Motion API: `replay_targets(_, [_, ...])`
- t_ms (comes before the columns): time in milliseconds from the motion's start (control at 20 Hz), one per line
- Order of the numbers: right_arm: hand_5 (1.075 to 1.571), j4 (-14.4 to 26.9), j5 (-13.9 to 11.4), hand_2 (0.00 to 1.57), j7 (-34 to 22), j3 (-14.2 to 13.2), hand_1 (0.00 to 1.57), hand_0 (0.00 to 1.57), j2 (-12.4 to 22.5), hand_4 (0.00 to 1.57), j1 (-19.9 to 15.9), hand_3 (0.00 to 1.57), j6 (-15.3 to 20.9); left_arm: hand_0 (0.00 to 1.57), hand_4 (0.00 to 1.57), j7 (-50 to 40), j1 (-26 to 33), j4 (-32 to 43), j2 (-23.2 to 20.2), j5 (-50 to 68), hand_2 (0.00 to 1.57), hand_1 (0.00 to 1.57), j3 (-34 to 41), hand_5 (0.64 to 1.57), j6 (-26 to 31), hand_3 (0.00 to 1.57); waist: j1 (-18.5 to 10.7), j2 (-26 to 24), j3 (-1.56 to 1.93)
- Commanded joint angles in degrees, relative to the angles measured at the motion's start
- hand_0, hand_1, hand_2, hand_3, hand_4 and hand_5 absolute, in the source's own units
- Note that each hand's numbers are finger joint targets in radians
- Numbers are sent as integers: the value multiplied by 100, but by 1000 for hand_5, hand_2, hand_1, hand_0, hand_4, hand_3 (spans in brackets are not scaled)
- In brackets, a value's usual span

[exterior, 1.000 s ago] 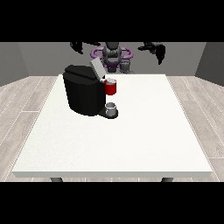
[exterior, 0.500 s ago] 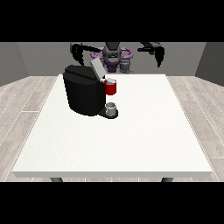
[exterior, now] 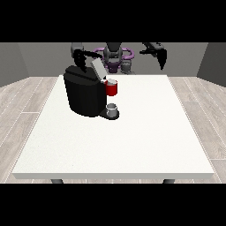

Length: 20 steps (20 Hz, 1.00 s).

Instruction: Insert the coffee pod into the coffee machine and close the lid

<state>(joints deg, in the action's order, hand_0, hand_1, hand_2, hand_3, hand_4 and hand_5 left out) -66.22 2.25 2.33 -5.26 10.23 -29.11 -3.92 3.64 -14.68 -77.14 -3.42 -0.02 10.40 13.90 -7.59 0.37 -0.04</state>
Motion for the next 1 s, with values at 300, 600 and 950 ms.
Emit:
replay_targets(300, [1571, 367, -193, 0, -194, -19, 0, 0, -44, 0, -930, 0, 133, 0, 0, 493, 157, 30, -86, -39, 0, 0, -99, 1571, -119, 0, -14, 420, 3])
replay_targets(600, [1571, 510, -448, 0, -46, 312, 0, 0, -478, 0, -861, 0, 302, 0, 0, 179, -166, 117, -456, 190, 0, 0, 188, 1571, -152, 0, 141, 356, 3])
replay_targets(950, [1571, 804, -479, 0, 178, 145, 0, 0, -303, 0, -1058, 0, 183, 0, 0, 218, 178, -32, -235, 136, 0, 0, -100, 1571, -234, 0, -19, 375, 4])
